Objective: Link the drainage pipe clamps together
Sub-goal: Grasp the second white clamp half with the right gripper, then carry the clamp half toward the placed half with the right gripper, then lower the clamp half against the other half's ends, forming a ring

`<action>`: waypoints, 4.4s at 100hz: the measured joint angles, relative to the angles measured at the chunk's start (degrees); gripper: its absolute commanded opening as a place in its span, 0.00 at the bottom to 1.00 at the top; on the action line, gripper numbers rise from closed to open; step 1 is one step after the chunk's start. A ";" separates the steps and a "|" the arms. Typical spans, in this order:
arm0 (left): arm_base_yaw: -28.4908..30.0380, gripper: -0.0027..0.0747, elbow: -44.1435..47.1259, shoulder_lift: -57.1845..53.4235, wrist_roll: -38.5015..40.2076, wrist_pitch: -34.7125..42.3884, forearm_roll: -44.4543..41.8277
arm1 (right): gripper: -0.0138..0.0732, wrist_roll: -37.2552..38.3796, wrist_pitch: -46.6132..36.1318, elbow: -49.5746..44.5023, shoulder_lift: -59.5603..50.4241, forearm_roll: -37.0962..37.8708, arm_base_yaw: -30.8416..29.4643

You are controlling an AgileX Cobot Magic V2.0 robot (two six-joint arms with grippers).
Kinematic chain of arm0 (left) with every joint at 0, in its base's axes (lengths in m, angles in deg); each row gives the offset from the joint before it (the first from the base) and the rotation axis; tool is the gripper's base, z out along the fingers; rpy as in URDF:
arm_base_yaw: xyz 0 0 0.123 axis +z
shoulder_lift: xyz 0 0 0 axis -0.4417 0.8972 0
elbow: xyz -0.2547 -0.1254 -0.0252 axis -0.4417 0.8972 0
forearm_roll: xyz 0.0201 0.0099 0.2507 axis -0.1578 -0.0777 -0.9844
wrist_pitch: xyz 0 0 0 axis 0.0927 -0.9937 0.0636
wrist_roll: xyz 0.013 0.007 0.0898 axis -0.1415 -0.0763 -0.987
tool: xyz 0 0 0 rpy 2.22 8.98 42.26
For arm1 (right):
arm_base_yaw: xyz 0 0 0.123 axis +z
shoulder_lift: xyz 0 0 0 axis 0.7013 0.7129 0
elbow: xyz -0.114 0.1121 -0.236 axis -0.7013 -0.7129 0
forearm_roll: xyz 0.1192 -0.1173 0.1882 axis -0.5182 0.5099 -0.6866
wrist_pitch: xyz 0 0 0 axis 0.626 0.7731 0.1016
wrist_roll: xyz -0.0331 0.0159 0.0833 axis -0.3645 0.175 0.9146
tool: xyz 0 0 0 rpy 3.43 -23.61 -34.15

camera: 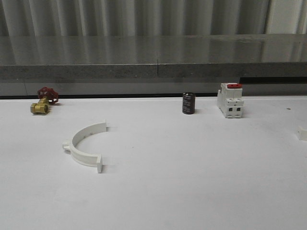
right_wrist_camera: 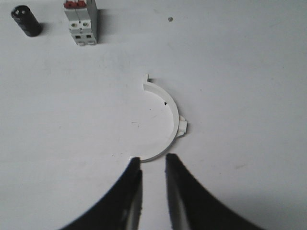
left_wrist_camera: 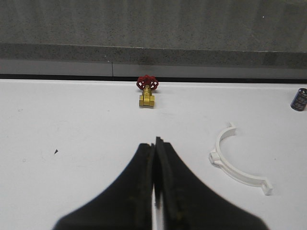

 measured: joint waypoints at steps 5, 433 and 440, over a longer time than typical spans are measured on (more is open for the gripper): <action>0.00 0.01 0.00 0.00 0.00 0.00 0.00 | 0.76 0.00 0.76 1.11 2.27 0.00 0.00; 0.00 0.01 0.00 0.00 0.00 0.00 0.00 | 0.19 29.21 25.83 71.53 84.19 -4.37 36.61; 0.00 0.01 0.00 0.00 -0.30 0.00 0.00 | 0.19 30.06 25.34 71.53 84.30 -4.37 36.61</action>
